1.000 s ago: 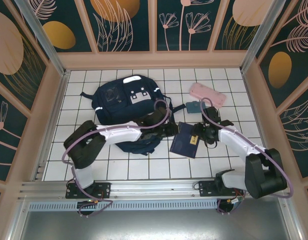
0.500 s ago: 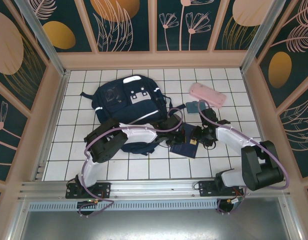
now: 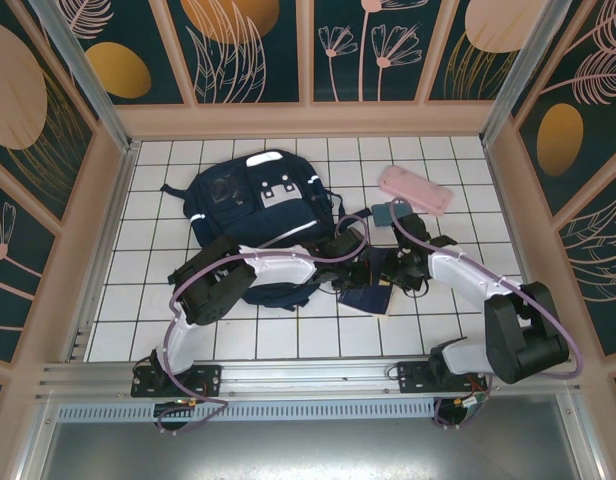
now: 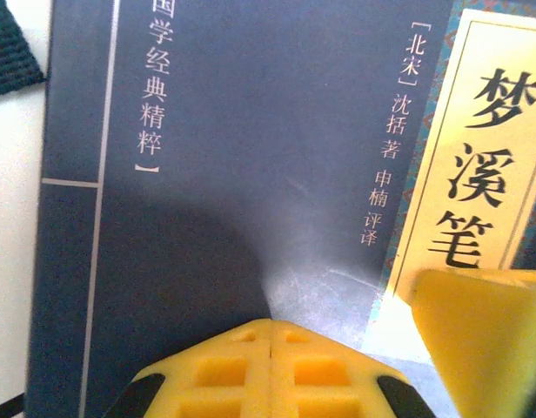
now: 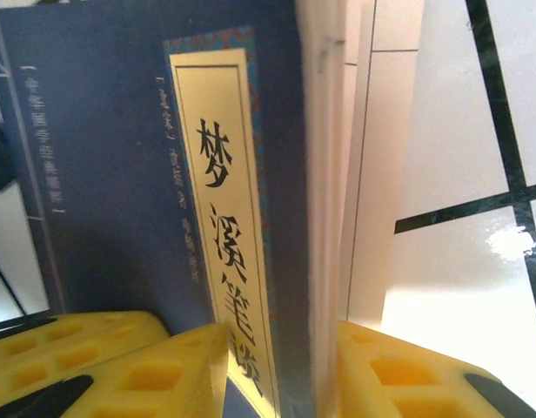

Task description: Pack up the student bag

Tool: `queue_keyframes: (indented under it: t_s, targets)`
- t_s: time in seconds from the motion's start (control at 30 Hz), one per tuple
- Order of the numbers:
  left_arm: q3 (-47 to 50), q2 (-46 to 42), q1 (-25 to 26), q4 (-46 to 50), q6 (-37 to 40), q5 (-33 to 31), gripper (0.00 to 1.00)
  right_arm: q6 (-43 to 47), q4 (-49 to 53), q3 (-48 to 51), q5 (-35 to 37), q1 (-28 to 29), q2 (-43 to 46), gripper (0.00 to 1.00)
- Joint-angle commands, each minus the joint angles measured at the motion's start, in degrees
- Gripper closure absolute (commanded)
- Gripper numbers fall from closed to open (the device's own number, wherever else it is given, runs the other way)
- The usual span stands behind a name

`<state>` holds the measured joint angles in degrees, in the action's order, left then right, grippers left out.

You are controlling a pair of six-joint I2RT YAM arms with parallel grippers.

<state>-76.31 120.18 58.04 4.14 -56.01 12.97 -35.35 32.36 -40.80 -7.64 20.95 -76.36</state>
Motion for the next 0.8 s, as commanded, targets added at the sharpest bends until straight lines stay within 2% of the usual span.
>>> queue_keyframes:
  t_s: [0.0,0.2,0.37,0.63,0.77]
  targets:
    - [1.03,3.75,0.33,5.53,1.28,-1.93,1.0,-1.31,1.2,-3.74,-1.65,1.29,2.31,0.67]
    - [1.43,3.22,0.34,5.01,1.34,-2.18,1.0,-1.12,2.9,-4.26,1.47,1.42,1.31,0.74]
    - [1.32,3.04,0.34,5.0,1.34,-2.19,1.0,-1.43,3.68,-4.2,3.33,1.88,1.28,0.75]
    - [1.34,2.09,0.4,4.49,1.51,-2.34,1.0,-0.94,3.6,-4.07,3.55,1.95,1.22,0.92]
    - [1.52,0.71,0.33,3.83,1.49,-2.43,1.0,-0.55,2.9,-3.7,3.42,1.92,1.12,0.96]
